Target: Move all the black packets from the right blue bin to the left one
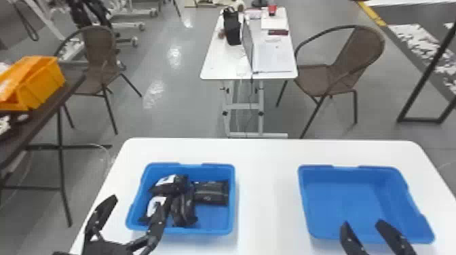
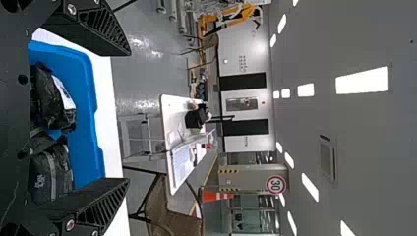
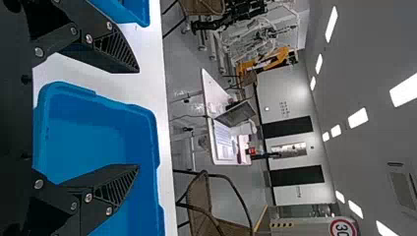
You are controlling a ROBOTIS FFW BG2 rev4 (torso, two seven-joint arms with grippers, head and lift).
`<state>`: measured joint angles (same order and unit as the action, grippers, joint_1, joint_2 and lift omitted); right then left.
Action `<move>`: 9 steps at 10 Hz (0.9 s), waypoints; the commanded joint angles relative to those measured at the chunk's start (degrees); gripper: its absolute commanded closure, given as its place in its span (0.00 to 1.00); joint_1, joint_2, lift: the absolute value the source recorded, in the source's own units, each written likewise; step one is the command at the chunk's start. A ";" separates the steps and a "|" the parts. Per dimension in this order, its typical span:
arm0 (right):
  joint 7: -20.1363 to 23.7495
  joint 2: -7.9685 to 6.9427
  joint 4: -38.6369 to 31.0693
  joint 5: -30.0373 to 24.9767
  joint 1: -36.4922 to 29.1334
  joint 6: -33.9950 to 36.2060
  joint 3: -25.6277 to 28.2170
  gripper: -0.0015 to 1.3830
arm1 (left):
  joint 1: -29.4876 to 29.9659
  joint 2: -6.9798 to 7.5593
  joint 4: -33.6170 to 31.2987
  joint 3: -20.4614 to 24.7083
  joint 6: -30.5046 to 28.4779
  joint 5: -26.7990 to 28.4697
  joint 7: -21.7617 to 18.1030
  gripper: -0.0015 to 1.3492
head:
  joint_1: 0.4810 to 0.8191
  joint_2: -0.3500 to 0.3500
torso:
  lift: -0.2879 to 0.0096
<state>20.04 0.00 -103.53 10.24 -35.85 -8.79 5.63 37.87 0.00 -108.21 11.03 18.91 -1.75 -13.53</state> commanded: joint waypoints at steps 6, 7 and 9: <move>0.17 -0.05 0.17 0.39 0.35 0.00 -0.09 0.27 | -0.52 -0.15 0.19 -0.49 -0.45 -0.72 0.00 0.09 | 0.63 0.64 | 0.97; 0.17 -0.05 0.17 0.48 0.26 0.09 -0.09 0.27 | -0.61 -0.15 0.46 -0.49 -0.45 -0.80 0.00 0.09 | 0.63 0.64 | 0.97; 0.26 -0.05 0.17 0.48 0.35 0.09 -0.09 0.27 | -0.70 -0.15 0.46 -0.58 -0.45 -0.98 0.00 0.09 | 0.63 0.64 | 0.97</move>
<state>20.30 0.00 -103.32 10.72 -35.51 -8.71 5.54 37.21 0.00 -107.77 10.53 18.45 -2.66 -13.53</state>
